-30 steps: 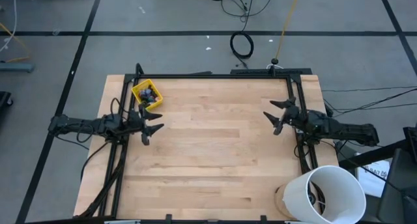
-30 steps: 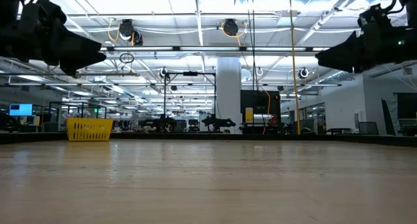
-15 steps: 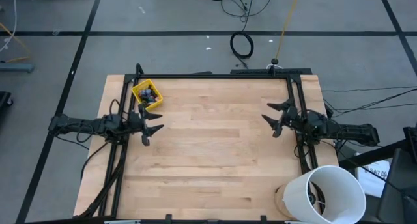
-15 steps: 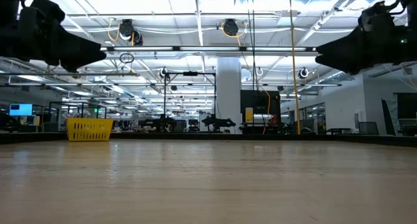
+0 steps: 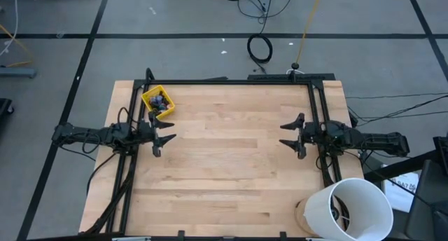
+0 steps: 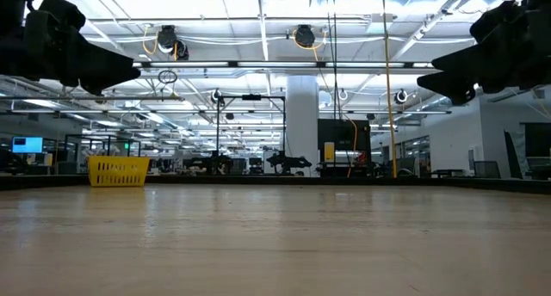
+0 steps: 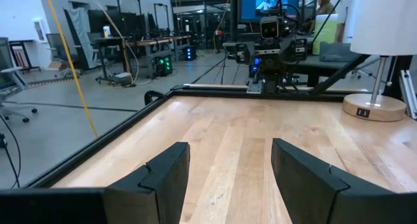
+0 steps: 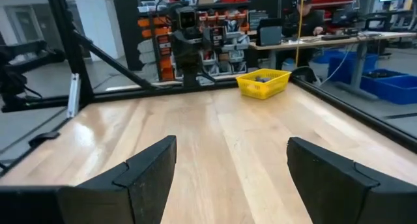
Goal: Pick & Place Nail Polish
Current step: Return to Home Position
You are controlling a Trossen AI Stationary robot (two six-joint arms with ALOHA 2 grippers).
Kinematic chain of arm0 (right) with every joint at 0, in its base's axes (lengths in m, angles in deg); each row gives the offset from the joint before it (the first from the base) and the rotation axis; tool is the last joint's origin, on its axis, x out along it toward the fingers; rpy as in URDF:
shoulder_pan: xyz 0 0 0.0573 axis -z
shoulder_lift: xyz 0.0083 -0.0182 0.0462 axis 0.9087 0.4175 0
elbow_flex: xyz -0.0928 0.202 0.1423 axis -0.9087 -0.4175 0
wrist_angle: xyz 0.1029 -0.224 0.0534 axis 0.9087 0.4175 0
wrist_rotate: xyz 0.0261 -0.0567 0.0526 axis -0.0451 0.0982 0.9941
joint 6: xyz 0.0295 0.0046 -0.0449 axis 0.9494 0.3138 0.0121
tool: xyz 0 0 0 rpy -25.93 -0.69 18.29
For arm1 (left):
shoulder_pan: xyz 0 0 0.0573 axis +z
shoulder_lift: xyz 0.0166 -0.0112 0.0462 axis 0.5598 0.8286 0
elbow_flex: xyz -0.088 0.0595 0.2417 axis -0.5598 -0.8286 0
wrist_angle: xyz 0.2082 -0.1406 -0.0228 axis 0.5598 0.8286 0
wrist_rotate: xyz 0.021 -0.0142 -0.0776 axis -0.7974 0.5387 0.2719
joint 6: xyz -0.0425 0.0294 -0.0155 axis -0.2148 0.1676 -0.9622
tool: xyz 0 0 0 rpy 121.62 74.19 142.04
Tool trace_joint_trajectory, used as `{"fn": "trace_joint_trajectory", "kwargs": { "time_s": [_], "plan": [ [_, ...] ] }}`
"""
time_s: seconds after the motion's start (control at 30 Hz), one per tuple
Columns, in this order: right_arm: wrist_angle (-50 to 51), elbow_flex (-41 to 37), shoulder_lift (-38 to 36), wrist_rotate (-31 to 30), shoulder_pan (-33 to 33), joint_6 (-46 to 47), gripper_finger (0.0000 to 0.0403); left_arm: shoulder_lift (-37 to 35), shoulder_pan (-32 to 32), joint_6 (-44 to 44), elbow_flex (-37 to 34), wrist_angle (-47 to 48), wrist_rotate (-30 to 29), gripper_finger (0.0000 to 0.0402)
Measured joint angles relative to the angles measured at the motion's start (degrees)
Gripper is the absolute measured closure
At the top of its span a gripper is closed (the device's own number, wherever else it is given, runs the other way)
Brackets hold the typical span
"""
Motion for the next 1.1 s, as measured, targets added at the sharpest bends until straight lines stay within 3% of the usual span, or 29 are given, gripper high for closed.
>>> {"fn": "trace_joint_trajectory", "kwargs": {
  "time_s": [0.3, 1.1],
  "plan": [
    [-0.9, -0.1, 0.1, 0.0, 0.0, 8.0, 0.0126, 0.0, 0.0, 0.1, 0.0, 0.0, 0.0, 0.0188],
    [-0.9, -0.1, 0.1, -0.1, 0.0, 7.5, 0.0126, 0.0, 0.0, 0.1, 0.0, -0.1, 0.0, 0.0188]
  ]
}}
